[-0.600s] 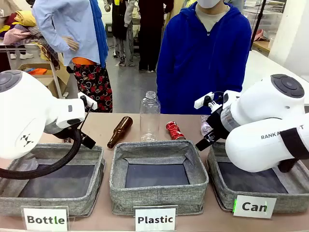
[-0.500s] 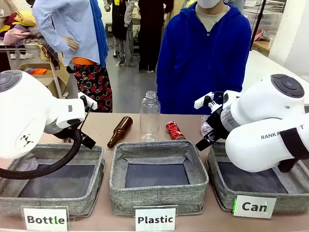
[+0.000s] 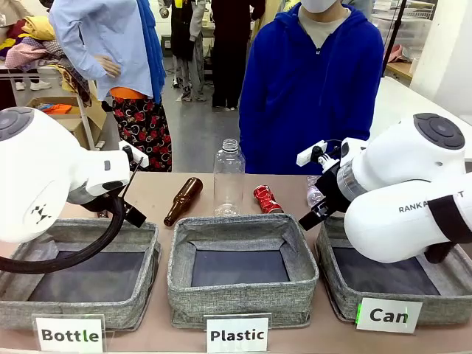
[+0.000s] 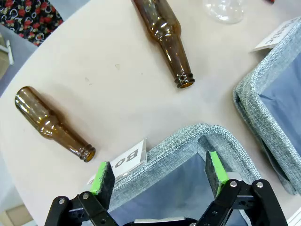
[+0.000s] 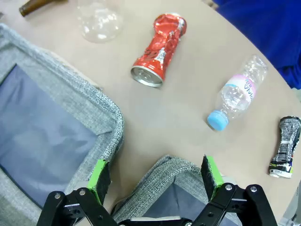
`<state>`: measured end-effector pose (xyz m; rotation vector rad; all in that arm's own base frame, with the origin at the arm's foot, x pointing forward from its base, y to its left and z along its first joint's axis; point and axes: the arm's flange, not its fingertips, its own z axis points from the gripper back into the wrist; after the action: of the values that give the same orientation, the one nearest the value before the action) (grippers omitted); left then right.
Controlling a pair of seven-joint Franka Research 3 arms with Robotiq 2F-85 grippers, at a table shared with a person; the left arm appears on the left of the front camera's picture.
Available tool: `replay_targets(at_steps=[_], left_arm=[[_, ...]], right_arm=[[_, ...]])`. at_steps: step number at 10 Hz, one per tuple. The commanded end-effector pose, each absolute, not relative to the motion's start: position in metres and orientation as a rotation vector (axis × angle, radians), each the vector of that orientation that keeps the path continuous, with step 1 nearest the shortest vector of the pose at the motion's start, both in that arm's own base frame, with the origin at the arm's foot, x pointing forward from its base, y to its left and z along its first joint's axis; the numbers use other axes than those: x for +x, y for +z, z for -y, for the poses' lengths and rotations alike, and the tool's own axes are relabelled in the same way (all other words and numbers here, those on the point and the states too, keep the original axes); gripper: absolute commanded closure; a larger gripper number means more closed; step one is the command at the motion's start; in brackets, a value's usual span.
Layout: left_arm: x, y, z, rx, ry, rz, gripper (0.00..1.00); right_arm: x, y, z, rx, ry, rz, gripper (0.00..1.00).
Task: Sort the can waste into the basket.
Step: Pick up the can waste from the table and place it in the right Fabric basket.
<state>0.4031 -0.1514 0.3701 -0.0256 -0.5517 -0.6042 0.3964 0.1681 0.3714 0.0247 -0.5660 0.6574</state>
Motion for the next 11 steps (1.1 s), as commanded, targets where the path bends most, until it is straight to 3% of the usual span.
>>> replay_targets(at_steps=[1, 11], left_arm=[[0.4031, 0.3702, 0.1514, -0.026, -0.604, 0.552, 0.0], [0.4031, 0.3702, 0.1514, -0.026, -0.604, 0.552, 0.0]], right_arm=[[0.3964, 0.3714, -0.168, 0.025, 0.657, 0.566, 0.0], [0.3964, 0.3714, -0.168, 0.025, 0.657, 0.566, 0.0]])
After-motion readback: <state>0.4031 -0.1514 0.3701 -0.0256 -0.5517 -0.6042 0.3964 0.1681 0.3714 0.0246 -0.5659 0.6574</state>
